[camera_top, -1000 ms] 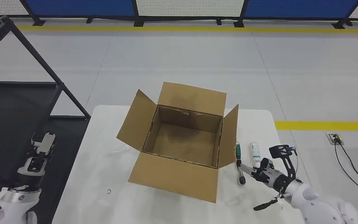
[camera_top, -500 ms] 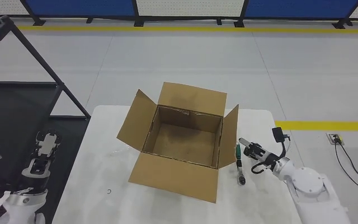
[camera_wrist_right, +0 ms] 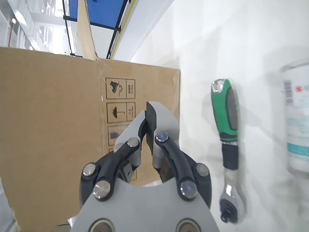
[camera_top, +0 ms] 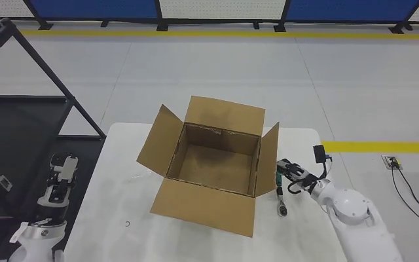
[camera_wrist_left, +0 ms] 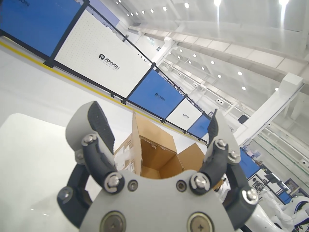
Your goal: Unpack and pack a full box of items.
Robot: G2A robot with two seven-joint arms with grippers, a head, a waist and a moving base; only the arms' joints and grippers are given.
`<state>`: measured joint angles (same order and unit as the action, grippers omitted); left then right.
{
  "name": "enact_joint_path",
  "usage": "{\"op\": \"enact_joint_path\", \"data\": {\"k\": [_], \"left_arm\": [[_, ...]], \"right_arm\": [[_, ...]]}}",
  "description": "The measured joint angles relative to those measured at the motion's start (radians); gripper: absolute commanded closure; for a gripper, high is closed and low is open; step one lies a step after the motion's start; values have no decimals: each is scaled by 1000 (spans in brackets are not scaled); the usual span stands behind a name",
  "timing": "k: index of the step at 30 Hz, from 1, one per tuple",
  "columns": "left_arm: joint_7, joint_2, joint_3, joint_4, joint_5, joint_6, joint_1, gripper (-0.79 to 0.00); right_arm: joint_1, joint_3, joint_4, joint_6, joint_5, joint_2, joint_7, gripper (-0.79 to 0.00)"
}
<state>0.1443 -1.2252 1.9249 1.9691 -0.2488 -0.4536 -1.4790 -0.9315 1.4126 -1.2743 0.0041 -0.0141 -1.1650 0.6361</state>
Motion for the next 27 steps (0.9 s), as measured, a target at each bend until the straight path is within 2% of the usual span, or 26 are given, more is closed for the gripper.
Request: {"op": "enact_joint_path", "data": {"k": [8,13,21,27], "left_arm": [[-20,1,18,9,14,-3,-18,-785],[-28,2,33,12,20,-4,-29,-785],[-31,3,46,9,31,-5,-34,-785],[-65,3,58,6,59,-10,-27,-785]], "right_arm": [[186,-120,230,-40,96,-44,-62,0],[282,-189,349,-87,121,-66,6,0],[369,-248,475,-158,147,-91,78,0],[392,-244,522,-214,153,-93,76,0]]}}
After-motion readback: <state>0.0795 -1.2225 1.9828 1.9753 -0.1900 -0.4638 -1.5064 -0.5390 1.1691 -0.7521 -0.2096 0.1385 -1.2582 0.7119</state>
